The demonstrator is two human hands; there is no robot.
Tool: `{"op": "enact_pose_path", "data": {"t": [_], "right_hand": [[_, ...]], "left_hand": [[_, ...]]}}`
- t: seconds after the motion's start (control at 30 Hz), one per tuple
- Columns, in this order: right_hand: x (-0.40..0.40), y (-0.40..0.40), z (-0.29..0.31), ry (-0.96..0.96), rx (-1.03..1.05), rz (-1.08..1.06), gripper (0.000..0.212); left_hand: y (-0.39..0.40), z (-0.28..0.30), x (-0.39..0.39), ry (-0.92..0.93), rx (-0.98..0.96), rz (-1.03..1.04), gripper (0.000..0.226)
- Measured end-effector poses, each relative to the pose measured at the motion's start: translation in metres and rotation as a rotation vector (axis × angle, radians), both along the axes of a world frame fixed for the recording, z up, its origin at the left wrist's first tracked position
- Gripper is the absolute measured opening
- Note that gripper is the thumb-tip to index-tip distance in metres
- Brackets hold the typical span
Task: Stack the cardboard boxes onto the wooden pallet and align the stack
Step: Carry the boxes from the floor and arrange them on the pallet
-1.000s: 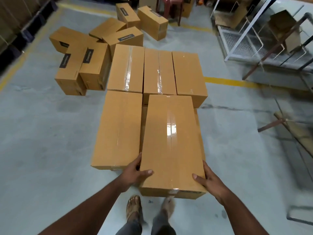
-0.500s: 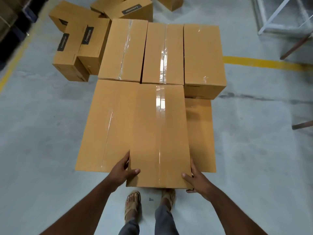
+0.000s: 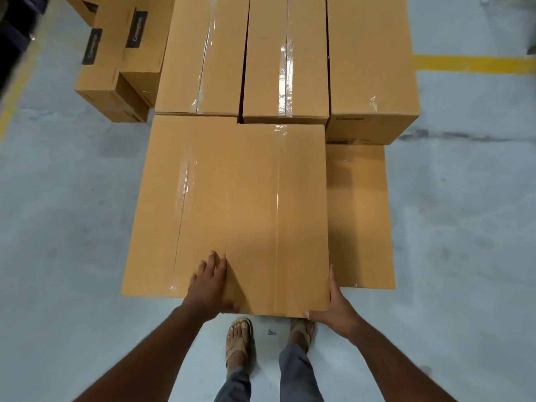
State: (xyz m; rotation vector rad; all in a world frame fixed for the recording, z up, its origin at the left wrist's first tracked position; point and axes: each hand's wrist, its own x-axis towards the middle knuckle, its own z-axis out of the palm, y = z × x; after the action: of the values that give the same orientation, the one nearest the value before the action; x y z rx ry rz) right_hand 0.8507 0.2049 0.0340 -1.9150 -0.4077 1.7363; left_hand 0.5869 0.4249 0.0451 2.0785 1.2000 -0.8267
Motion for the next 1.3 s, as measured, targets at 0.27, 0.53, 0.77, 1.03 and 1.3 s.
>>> {"op": "enact_pose_path", "data": {"t": [0.27, 0.53, 0.77, 1.03, 1.3], "right_hand": [[-0.018, 0.0, -0.019, -0.273, 0.105, -0.019, 0.136], [-0.042, -0.002, -0.013, -0.484, 0.101, -0.113, 0.102], [-0.037, 0.005, -0.008, -0.559, 0.029, 0.095, 0.122], [-0.046, 0.011, 0.0, -0.681, 0.066, 0.203, 0.104], [-0.05, 0.021, 0.01, -0.763, -0.077, 0.383, 0.107]], "left_hand": [[-0.018, -0.002, 0.003, 0.02, 0.13, -0.052, 0.134], [-0.019, -0.004, -0.001, -0.022, 0.124, -0.03, 0.124], [-0.022, -0.009, -0.002, -0.037, 0.127, -0.027, 0.117], [-0.024, -0.017, -0.006, -0.03, 0.135, -0.038, 0.108], [-0.023, -0.013, -0.001, -0.011, 0.084, -0.015, 0.108]]}}
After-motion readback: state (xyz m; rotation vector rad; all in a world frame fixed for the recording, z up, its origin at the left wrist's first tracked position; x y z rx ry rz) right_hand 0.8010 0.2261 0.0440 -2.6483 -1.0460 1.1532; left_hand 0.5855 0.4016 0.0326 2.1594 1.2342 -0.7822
